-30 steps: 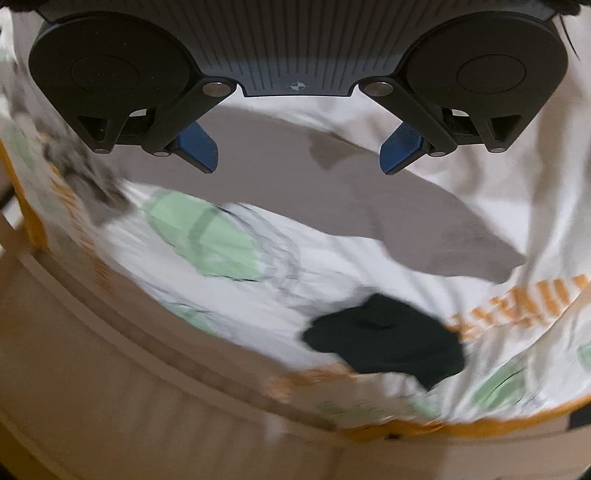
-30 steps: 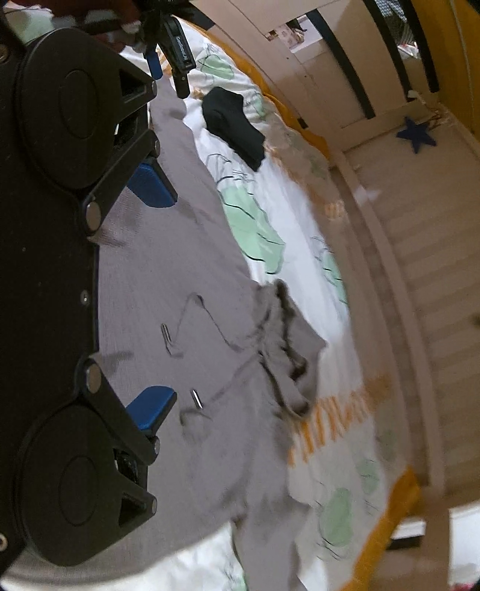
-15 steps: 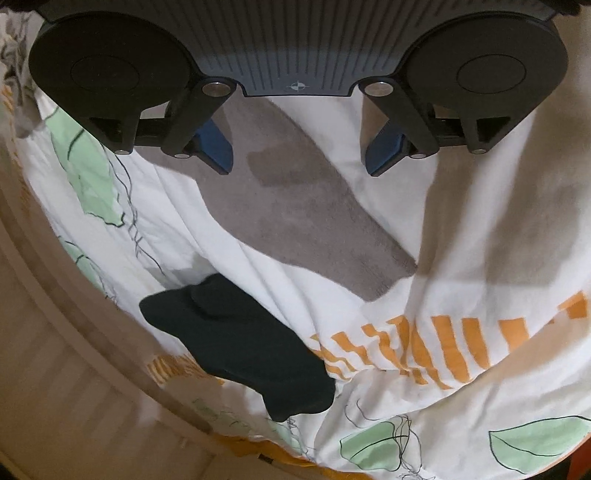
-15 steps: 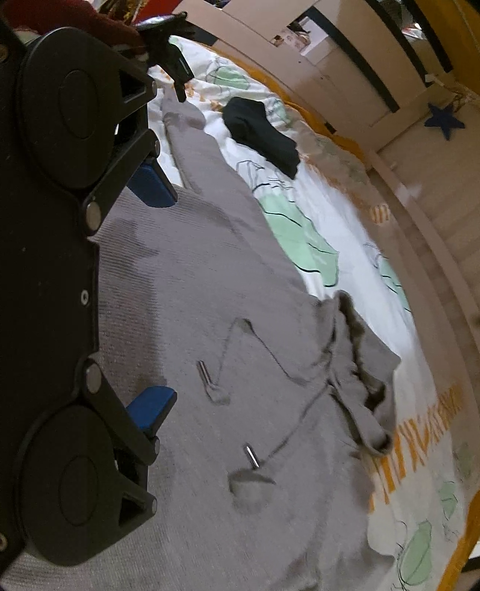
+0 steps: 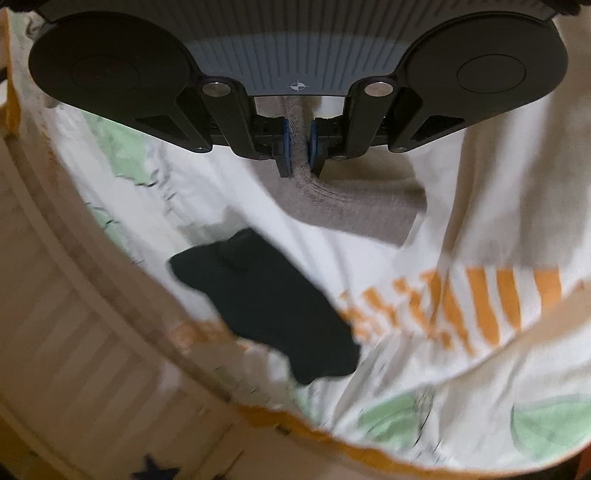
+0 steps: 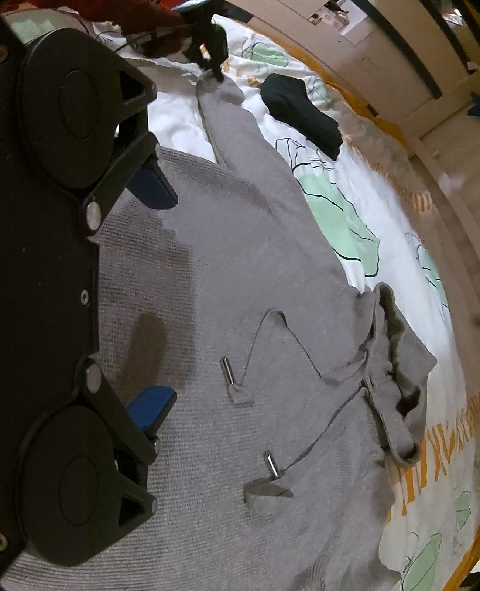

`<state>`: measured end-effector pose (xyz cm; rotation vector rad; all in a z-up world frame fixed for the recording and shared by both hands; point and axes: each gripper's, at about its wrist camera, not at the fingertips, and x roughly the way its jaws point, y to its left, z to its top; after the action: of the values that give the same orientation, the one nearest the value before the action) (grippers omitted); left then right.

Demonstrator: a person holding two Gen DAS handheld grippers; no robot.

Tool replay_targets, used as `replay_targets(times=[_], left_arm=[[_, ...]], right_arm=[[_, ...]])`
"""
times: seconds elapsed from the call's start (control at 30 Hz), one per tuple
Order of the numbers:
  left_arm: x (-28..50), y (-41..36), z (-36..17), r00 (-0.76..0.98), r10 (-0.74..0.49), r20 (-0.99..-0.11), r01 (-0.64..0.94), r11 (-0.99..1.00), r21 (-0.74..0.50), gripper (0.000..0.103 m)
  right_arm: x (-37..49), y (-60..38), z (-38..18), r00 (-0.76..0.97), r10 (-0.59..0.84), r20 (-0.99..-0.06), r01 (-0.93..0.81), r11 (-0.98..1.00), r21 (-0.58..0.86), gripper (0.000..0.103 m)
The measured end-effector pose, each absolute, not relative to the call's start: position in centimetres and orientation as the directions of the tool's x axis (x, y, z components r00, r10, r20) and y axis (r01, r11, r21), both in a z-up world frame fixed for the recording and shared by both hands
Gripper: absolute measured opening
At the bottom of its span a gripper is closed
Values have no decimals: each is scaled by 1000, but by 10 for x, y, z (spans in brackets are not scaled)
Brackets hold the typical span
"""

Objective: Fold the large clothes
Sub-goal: 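Lift the sleeve with the left tool, fold it across the body, release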

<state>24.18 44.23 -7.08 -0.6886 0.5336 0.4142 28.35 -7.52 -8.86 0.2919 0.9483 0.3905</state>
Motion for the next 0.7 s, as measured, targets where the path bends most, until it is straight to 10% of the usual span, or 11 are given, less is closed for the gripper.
replay_targets(times=[0.23,0.7], left_arm=[[236,425,-3,866,138,-480,-397,773,-495,9],[251,363,77,936,-3,-351,-174,864,-472,9]], right_arm=[[307,-47,-71,495,511,-703,-339,858,385,40],[397,63,-112,444,546,-711,-435,825,362,38]])
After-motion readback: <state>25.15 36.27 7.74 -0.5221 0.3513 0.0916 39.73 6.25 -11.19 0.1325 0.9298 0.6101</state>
